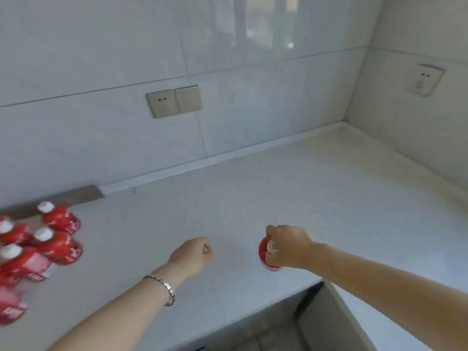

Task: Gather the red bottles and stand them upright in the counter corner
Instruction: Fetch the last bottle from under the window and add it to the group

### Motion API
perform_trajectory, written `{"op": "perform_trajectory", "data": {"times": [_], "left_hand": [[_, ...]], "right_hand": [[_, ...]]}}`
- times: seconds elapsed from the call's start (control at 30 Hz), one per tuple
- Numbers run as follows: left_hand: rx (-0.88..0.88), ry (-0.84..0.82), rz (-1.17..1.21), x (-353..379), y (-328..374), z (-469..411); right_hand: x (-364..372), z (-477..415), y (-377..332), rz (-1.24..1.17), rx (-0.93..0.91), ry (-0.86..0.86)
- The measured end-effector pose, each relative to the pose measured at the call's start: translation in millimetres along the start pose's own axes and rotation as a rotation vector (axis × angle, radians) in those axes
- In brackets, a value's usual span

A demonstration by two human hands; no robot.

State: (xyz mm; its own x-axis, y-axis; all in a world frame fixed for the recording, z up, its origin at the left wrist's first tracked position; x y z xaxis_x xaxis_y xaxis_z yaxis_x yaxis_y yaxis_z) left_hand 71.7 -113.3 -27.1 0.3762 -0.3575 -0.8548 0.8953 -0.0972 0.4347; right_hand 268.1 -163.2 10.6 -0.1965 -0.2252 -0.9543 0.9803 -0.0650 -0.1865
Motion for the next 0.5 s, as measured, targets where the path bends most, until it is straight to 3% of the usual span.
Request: {"op": "perform_trajectory", "data": {"times": [0.23,0.5], "left_hand": [[-0.265,0.152,-0.017,-120.5,-238.9,76.8],[-0.453,0.223,0.007,-179.9,-394.1,125.0]], "right_hand": [[19.7,-57.5,-239.9,-0.155,-0.038,-0.069],[45.7,-126.3,-407.2,-0.296,-0.079,-0.112]]}}
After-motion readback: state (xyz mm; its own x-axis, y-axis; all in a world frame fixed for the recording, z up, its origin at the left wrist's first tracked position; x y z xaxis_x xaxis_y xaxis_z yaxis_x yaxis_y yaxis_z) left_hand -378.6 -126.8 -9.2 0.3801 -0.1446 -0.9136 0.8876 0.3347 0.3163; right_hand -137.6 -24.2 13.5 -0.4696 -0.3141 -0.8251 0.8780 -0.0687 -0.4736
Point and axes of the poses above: each hand's wrist, its own z-axis away from the middle knuckle, its own x-axis out of the palm, y = z × x, the point moved 8 cm from there along -z, towards the middle knuckle, and after that the axes turned 7 degrees about y, right-handed, at the moved point
